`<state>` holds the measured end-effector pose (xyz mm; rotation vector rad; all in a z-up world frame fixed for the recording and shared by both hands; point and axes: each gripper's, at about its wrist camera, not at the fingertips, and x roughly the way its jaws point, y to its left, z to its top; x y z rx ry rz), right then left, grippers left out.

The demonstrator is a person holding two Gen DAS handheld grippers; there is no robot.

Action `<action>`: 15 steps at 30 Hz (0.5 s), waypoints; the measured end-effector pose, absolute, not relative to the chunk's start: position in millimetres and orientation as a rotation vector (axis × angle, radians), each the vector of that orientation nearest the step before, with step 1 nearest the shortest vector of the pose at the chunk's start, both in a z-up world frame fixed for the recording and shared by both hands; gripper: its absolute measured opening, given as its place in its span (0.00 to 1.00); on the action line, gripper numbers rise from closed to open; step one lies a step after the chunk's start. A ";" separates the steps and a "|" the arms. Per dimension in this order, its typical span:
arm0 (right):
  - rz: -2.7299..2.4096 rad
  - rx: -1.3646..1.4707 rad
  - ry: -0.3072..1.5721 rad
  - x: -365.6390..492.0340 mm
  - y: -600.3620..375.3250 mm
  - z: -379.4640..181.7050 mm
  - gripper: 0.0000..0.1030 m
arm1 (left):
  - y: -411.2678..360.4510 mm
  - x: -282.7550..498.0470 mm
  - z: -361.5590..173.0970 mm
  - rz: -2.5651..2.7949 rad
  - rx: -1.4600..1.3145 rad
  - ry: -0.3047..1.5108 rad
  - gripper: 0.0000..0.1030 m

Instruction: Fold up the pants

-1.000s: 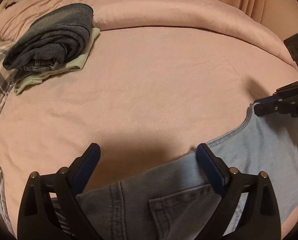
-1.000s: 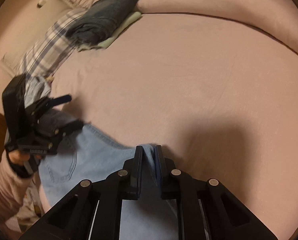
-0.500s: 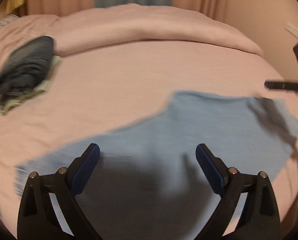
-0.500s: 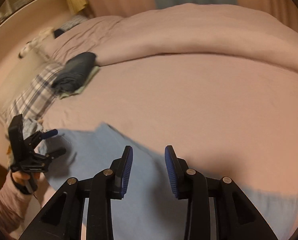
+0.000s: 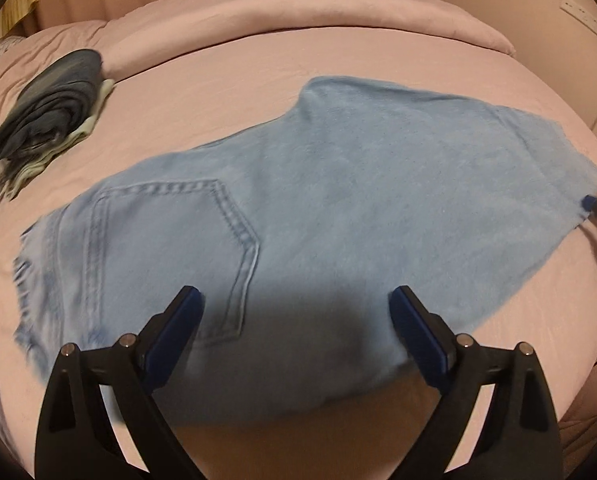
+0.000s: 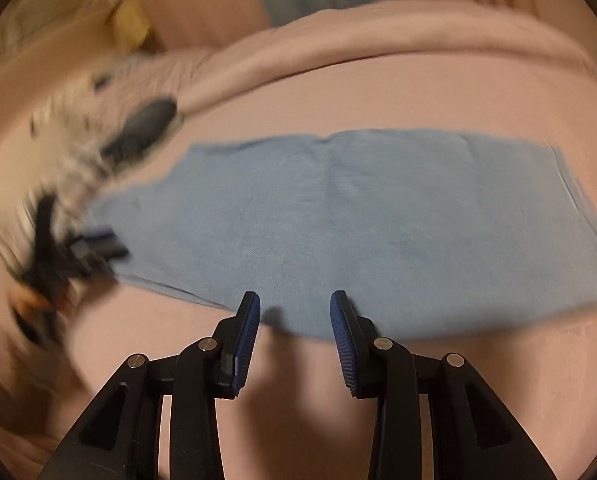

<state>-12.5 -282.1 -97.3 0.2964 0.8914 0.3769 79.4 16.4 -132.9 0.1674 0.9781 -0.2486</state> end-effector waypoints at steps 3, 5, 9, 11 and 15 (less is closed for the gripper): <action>0.258 0.466 0.802 -27.4 -328.8 -89.0 0.39 | 4.6 71.8 -128.0 -0.248 0.141 0.968 0.93; 0.131 0.576 0.751 -35.9 -359.1 -90.7 0.41 | -7.4 68.3 -123.1 -0.276 0.109 0.949 0.93; -0.066 0.778 0.711 -47.6 -416.6 -110.1 0.41 | -49.0 75.6 -113.2 -0.366 0.063 0.920 0.93; -0.067 0.819 0.680 -47.9 -424.3 -114.6 0.41 | -71.8 82.3 -112.0 -0.397 0.067 0.916 0.93; -0.055 0.815 0.663 -33.4 -425.8 -119.1 0.41 | -100.3 101.3 -113.4 -0.443 0.055 0.924 0.93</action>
